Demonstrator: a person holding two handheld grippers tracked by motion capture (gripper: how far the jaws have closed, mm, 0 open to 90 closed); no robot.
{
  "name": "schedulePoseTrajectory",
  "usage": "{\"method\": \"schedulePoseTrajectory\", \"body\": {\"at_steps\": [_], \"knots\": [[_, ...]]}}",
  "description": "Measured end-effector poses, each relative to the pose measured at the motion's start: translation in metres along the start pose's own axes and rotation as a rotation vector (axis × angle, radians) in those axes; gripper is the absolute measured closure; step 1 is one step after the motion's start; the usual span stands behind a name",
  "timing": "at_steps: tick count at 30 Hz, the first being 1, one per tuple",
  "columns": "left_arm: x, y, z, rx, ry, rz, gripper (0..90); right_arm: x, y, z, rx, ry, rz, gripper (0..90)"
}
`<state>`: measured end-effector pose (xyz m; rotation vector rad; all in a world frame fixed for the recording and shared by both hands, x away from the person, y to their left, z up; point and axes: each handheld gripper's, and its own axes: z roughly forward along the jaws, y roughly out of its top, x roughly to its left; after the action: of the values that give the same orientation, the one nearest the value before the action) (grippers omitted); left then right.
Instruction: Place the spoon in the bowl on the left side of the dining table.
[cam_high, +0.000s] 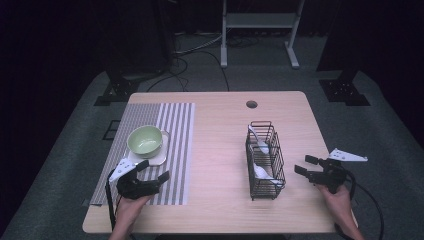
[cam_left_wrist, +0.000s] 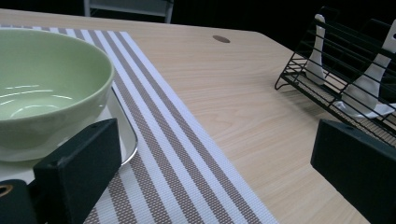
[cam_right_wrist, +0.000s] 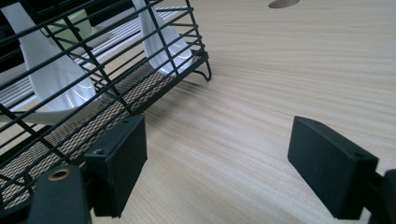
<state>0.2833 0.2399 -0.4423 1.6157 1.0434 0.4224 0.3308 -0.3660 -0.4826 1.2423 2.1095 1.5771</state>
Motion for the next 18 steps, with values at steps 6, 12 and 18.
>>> {"method": "schedulePoseTrajectory", "body": {"at_steps": [6, 12, 18], "knots": [[-0.009, 0.004, 0.002, -0.01, -0.011, 0.007, 0.8, -0.001, 0.0, -0.001, -0.012, 0.004, 0.009, 18.4], [-0.021, 0.008, 0.011, 0.017, -0.035, 0.014, 0.8, -0.002, 0.0, -0.002, -0.023, 0.011, 0.024, 18.4], [-0.029, 0.011, 0.024, 0.043, -0.007, 0.04, 0.8, -0.003, 0.001, 0.0, -0.022, 0.018, 0.031, 18.5]]}}
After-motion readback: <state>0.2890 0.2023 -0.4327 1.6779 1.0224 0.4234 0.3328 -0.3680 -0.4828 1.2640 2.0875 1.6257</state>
